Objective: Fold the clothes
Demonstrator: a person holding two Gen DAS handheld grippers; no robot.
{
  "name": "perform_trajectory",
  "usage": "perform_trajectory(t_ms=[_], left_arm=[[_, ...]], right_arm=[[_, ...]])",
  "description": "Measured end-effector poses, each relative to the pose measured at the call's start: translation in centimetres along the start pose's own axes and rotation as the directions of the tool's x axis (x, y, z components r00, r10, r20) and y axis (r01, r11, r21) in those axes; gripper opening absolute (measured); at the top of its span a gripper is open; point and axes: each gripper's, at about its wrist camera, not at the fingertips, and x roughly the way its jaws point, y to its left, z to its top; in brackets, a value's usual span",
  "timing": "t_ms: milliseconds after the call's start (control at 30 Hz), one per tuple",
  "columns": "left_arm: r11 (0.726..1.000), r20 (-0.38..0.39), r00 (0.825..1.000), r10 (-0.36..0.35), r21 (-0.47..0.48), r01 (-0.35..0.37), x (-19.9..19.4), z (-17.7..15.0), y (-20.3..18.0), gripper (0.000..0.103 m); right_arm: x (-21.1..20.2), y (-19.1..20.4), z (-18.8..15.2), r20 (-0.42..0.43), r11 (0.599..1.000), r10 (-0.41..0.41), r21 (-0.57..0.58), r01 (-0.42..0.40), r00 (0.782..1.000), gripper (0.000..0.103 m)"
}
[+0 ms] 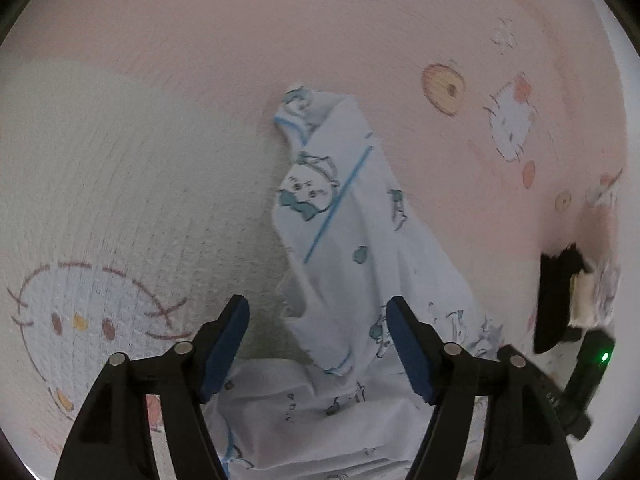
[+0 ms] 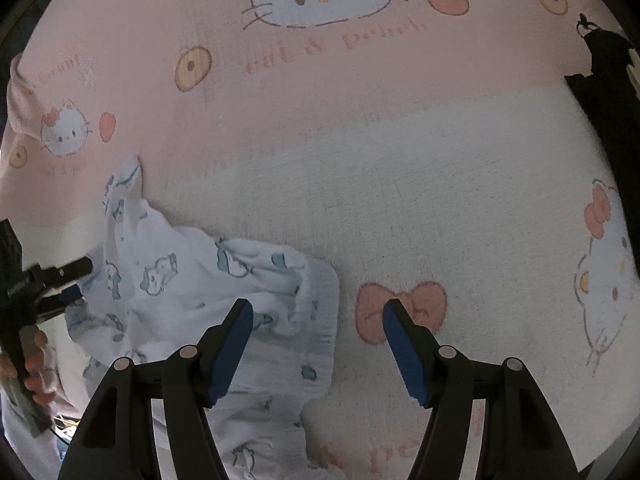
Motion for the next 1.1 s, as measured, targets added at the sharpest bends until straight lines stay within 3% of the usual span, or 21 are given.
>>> perform_trajectory(t_ms=[100, 233, 333, 400, 533, 633, 900, 1100], left_arm=[[0.999, -0.003, 1.000, 0.026, 0.025, -0.026, 0.5, -0.3, -0.7, 0.047], [0.995, 0.011, 0.997, 0.077, 0.063, -0.077, 1.1, -1.0, -1.2, 0.031], [0.991, 0.025, 0.995, 0.092, 0.096, -0.094, 1.2, -1.5, -1.4, 0.024], [0.987, 0.039, 0.994, 0.101, 0.119, -0.105, 1.1, -1.7, -1.6, 0.018], [0.975, 0.088, 0.986, 0.140, 0.164, -0.153, 0.3, -2.2, -2.1, 0.013], [0.969, 0.116, 0.980, 0.161, 0.169, -0.179, -0.4, -2.3, -2.0, 0.011], [0.982, 0.077, 0.984, 0.159, 0.090, -0.166, -0.6, -2.9, -0.7, 0.010], [0.986, 0.034, 0.985, 0.169, 0.007, -0.169, -0.6, -5.1, 0.4, 0.010]], right_arm=[[0.6, 0.4, 0.0, 0.021, 1.000, 0.011, -0.002, -0.011, 1.000, 0.067], [2.1, 2.2, 0.3, 0.025, 0.995, -0.033, -0.089, 0.035, 0.999, 0.065], [3.0, 3.7, 0.0, 0.041, 0.980, -0.112, -0.163, 0.117, 0.993, 0.048], [3.1, 4.2, 0.1, 0.056, 0.978, -0.104, -0.174, 0.112, 0.993, 0.033], [3.0, 4.5, 0.5, 0.075, 0.984, -0.085, -0.148, 0.096, 0.993, 0.017], [2.3, 4.6, 1.0, 0.119, 0.987, -0.090, -0.124, 0.104, 0.989, 0.013], [0.4, 4.4, 2.5, 0.206, 0.986, -0.128, -0.074, 0.146, 0.970, 0.010], [0.6, 5.1, 2.3, 0.212, 0.962, -0.239, -0.078, 0.260, 0.948, 0.006]])
